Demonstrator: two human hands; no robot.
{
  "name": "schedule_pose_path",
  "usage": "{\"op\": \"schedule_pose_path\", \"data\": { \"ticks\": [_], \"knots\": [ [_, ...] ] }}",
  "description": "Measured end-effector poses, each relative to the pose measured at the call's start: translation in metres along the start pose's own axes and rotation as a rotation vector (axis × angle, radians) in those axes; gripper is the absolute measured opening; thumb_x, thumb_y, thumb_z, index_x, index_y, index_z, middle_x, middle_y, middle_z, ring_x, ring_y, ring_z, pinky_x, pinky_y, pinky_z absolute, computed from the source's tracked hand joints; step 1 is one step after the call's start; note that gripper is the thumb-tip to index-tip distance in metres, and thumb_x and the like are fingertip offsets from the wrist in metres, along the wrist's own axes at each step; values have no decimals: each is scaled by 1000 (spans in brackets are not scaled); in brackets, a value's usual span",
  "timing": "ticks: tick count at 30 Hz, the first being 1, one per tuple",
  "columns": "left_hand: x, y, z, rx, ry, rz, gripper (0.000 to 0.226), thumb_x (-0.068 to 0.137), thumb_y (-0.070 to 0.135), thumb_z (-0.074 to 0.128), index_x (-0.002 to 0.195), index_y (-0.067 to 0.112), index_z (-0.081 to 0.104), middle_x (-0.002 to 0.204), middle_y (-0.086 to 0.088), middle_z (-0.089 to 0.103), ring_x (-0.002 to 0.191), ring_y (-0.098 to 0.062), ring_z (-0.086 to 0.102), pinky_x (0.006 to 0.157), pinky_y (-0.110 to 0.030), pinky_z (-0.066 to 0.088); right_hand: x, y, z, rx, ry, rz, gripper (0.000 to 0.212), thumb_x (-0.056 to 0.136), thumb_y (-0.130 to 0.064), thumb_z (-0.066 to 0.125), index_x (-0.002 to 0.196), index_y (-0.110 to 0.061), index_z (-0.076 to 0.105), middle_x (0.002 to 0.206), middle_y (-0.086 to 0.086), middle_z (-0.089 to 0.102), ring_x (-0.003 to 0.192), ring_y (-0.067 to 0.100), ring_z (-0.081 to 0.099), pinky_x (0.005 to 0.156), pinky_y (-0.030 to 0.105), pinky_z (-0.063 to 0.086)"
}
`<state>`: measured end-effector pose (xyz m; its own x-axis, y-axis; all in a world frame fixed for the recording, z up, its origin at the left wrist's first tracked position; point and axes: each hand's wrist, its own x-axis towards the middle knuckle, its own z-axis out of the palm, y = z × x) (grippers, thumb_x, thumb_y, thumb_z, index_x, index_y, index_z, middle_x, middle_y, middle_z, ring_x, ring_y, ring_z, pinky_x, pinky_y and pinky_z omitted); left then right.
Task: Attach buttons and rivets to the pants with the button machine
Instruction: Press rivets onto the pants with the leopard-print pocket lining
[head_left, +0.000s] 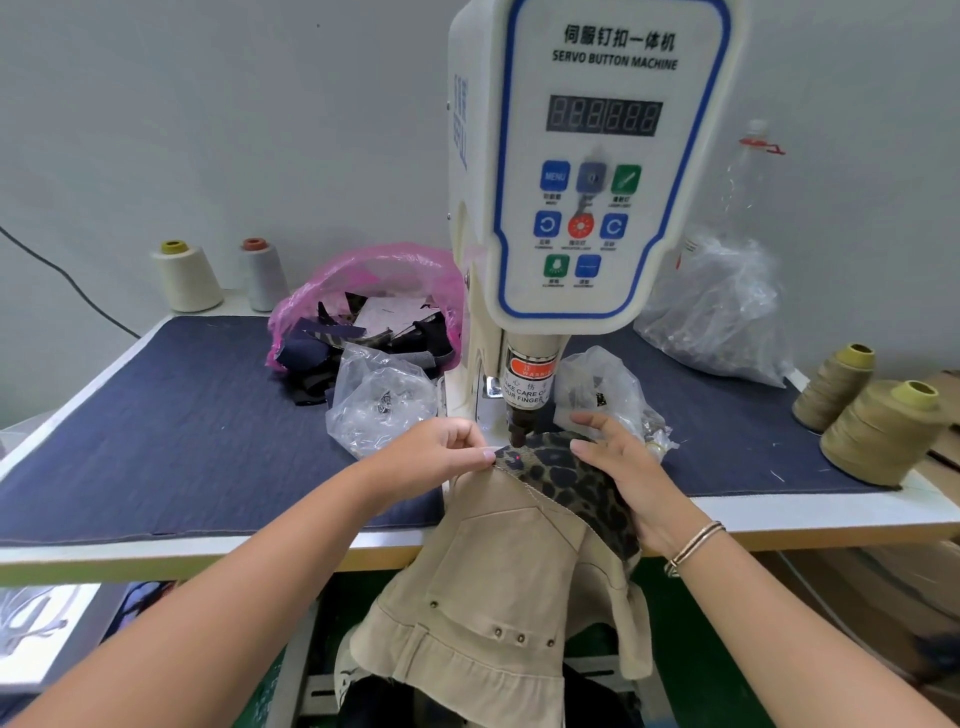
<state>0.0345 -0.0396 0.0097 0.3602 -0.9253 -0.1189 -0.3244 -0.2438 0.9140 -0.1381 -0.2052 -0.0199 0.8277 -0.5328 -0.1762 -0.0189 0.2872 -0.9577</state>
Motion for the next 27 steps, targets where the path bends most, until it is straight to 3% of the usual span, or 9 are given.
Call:
{"op": "schedule_pose_path", "data": {
  "ticks": [6, 11, 18, 24, 27],
  "knots": [
    [1, -2, 1, -36, 9, -4, 13, 93, 19, 62, 82, 12, 62, 79, 2, 61, 78, -11, 55, 80, -24, 43, 1, 2, -2, 4, 13, -1, 29, 87, -17, 62, 114, -28, 59, 105, 10, 71, 94, 25, 69, 76, 30, 54],
    [1, -3, 2, -14, 8, -4, 15, 94, 21, 60, 81, 13, 61, 78, 2, 59, 78, -11, 53, 81, -26, 43, 3, 5, -4, -1, 23, -4, 29, 88, -15, 61, 115, -24, 55, 106, 12, 70, 94, 26, 68, 87, 36, 51],
    [2, -3, 2, -21, 8, -6, 14, 93, 19, 61, 81, 13, 60, 79, 1, 59, 78, -12, 53, 81, -27, 43, 3, 5, -5, -5, 15, 0, 31, 88, -16, 62, 116, -24, 54, 103, 9, 72, 92, 24, 69, 79, 31, 53],
    [3, -7, 2, -24, -10, -4, 16, 93, 18, 61, 79, 13, 59, 71, 5, 56, 71, -10, 48, 72, -21, 38, 4, 8, -6, 56, -5, 4, 47, 71, -23, 72, 115, -23, 54, 109, 16, 69, 94, 28, 68, 85, 36, 52],
    [3, -10, 1, -39, -14, 1, 16, 94, 19, 60, 79, 14, 59, 72, 5, 55, 72, -11, 47, 73, -22, 38, 4, 8, -5, 57, -3, 4, 46, 71, -23, 72, 114, -24, 54, 106, 15, 70, 92, 26, 69, 78, 31, 55]
  ]
}}
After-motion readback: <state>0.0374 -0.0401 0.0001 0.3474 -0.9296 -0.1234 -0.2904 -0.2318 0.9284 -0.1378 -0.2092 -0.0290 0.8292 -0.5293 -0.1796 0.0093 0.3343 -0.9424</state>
